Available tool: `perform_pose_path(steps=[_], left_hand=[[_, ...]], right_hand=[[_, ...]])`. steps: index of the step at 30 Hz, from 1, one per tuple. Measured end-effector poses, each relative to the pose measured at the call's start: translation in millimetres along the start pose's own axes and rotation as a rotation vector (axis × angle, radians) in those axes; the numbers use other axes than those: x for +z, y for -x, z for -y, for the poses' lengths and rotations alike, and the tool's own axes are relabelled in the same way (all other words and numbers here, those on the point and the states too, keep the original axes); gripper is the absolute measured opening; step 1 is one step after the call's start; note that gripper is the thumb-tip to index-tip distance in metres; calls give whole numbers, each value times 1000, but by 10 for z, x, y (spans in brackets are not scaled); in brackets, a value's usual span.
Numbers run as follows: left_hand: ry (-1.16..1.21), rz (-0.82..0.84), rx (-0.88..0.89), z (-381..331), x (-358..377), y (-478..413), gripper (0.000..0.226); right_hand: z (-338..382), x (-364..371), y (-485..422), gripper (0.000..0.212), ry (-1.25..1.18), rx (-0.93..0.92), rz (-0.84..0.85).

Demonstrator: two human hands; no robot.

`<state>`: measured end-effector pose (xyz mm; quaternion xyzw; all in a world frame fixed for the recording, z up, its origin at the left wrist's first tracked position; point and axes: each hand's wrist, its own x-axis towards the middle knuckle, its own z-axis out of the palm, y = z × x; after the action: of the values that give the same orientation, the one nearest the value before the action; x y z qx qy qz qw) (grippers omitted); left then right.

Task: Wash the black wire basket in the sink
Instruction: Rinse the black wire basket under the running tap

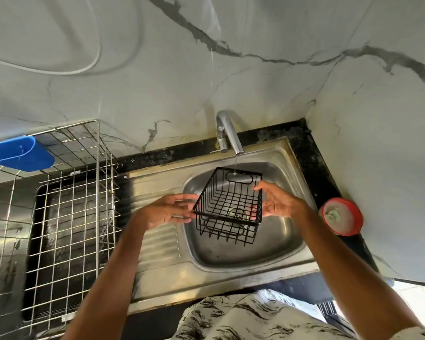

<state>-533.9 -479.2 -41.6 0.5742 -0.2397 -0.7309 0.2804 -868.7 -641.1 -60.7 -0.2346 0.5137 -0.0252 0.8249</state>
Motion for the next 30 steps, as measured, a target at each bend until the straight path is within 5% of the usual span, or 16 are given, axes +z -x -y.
perform_pose_path(steps=[2, 4, 8, 15, 20, 23, 26, 28, 30], left_hand=[[87, -116, -41, 96, 134, -95, 43], [273, -189, -78, 179, 357, -240, 68], [589, -279, -76, -36, 819, -437, 84], [383, -396, -26, -227, 976, -814, 24], [382, -359, -1, -274, 871, -999, 20], [395, -332, -17, -331, 853, -1071, 22], [422, -315, -33, -323, 835, -1161, 51], [415, -278, -43, -327, 871, -1173, 59], [396, -242, -45, -327, 914, -1174, 67]], right_hand=[[37, 8, 34, 55, -67, -51, -80], [69, 93, 65, 53, -130, -115, -165], [63, 313, 140, 101, -157, -289, -307], [63, 464, 248, 111, -2, -516, -600], [161, 406, 441, 134, 7, -418, -586], [123, 462, 583, 112, 314, -605, -816], [135, 619, 764, 86, 604, -1021, -1032], [210, 694, 729, 58, 764, -1215, -993], [352, 840, 653, 44, 779, -1068, -789]])
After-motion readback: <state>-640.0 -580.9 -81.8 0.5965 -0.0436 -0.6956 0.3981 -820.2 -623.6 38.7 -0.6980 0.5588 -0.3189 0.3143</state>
